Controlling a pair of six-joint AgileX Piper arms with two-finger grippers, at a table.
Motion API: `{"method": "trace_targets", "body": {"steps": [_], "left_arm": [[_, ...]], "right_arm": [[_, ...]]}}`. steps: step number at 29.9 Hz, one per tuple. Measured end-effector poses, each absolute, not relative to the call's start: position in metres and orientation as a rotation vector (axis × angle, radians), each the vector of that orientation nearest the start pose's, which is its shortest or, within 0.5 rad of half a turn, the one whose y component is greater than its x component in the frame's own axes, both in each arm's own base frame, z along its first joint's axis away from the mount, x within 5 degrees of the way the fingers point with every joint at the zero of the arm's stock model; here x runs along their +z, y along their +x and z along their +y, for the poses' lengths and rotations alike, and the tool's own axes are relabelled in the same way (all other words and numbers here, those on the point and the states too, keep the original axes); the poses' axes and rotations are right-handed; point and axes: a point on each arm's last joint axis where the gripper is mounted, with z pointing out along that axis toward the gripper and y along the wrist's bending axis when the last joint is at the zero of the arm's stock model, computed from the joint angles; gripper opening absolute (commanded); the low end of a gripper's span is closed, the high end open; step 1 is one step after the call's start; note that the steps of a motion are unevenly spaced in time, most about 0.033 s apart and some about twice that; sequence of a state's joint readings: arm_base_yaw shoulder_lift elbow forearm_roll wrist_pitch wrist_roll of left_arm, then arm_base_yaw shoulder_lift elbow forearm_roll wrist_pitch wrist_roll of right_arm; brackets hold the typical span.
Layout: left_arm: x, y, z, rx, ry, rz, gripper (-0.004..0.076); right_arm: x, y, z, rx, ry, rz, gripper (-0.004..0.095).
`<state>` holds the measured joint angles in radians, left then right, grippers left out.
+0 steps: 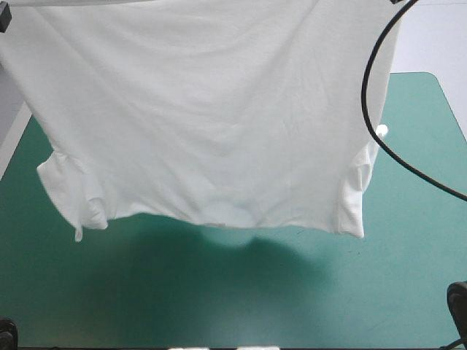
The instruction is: Fold the cloth
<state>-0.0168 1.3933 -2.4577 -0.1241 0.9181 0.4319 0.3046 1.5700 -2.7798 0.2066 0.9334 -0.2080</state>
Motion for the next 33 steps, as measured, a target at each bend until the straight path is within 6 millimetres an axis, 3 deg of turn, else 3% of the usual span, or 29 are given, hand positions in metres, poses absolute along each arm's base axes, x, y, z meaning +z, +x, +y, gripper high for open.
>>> {"method": "trace_targets", "body": {"steps": [3, 6, 9, 14, 18, 23, 28, 33], "left_arm": [[0.670, 0.158, -0.010, 0.246, 0.316, 1.269, 0.0019], [0.666, 0.175, -0.010, 0.254, 0.315, 1.283, 0.0019], [0.657, 0.205, -0.010, 0.246, 0.321, 1.323, 0.0019], [0.629, 0.272, -0.014, 0.187, 0.333, 1.410, 0.0019], [0.615, 0.305, -0.016, 0.137, 0.325, 1.414, 0.0019], [0.619, 0.311, -0.016, 0.135, 0.299, 1.341, 0.0019], [0.629, 0.305, -0.015, 0.140, 0.278, 1.267, 0.0019], [0.627, 0.307, -0.015, 0.157, 0.283, 1.279, 0.0019]], "right_arm": [[0.688, 0.159, 0.065, 0.289, -0.364, 1.115, -0.0018], [0.684, 0.180, 0.071, 0.291, -0.353, 1.113, -0.0018], [0.674, 0.213, 0.081, 0.294, -0.344, 1.131, -0.0018], [0.648, 0.278, 0.100, 0.293, -0.327, 1.168, -0.0017], [0.628, 0.319, 0.111, 0.296, -0.305, 1.166, -0.0018], [0.626, 0.329, 0.113, 0.293, -0.287, 1.115, -0.0018], [0.640, 0.314, 0.108, 0.275, -0.271, 1.030, -0.0018], [0.641, 0.311, 0.102, 0.238, -0.274, 1.055, -0.0018]]}}
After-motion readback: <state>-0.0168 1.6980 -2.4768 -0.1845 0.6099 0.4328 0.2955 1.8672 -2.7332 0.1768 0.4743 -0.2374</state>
